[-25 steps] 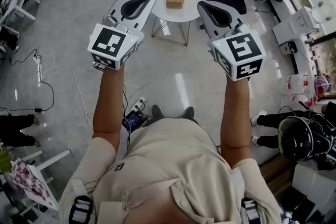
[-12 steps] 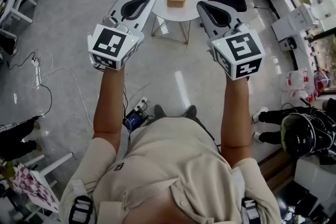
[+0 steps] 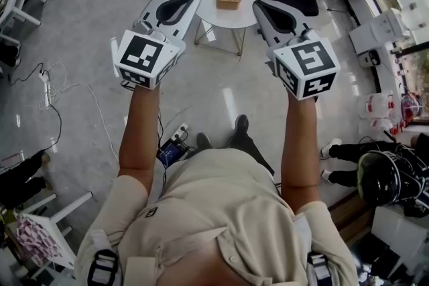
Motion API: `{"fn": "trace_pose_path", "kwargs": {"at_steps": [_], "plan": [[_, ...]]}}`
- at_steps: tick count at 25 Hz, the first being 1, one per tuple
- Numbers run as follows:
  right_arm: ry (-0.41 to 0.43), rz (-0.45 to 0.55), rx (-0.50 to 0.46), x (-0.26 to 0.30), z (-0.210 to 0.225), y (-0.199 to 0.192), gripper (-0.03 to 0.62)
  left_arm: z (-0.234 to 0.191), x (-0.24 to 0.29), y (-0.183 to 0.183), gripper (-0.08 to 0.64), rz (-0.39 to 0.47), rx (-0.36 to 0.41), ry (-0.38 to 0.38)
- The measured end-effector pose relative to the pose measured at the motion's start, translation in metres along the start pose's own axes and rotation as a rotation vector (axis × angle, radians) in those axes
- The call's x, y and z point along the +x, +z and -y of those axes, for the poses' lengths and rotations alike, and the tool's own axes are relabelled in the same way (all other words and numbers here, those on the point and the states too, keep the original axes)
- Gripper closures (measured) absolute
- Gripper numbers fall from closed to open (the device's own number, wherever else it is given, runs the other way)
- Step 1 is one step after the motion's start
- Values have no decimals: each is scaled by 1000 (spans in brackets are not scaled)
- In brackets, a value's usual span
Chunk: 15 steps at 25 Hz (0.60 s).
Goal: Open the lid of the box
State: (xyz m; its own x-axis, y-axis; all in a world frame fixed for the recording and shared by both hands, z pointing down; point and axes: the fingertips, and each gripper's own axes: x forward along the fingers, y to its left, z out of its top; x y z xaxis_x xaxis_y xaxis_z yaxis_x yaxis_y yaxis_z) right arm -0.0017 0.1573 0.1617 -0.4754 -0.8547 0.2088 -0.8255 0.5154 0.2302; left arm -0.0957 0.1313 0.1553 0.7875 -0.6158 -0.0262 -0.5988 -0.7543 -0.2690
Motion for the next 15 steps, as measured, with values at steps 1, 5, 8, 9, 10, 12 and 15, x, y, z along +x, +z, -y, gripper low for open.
{"fn": "trace_pose_path", "kwargs": {"at_steps": [1,5,8,9,10,12,15], "plan": [[5,1,2,3,5,-2,600,-1,5,-3,551,-6,0,4],[32,9,5,15,28,-12,600,-6,27,-12,551,-29,3,33],[58,11,6,27,47,-18,600,-10,45,-17,551,-46,0,56],[67,12,5,30,53,-19,600,-11,52,-19,551,-51,-1,63],[75,13,4,34,60,-21,600,-13,59,-20,551,-55,0,70],[91,16,1,41,77,-25,600,-14,75,-23,551,-61,0,86],[114,21,-4,52,102,-32,600,-16,100,-30,551,-71,-4,112]]}}
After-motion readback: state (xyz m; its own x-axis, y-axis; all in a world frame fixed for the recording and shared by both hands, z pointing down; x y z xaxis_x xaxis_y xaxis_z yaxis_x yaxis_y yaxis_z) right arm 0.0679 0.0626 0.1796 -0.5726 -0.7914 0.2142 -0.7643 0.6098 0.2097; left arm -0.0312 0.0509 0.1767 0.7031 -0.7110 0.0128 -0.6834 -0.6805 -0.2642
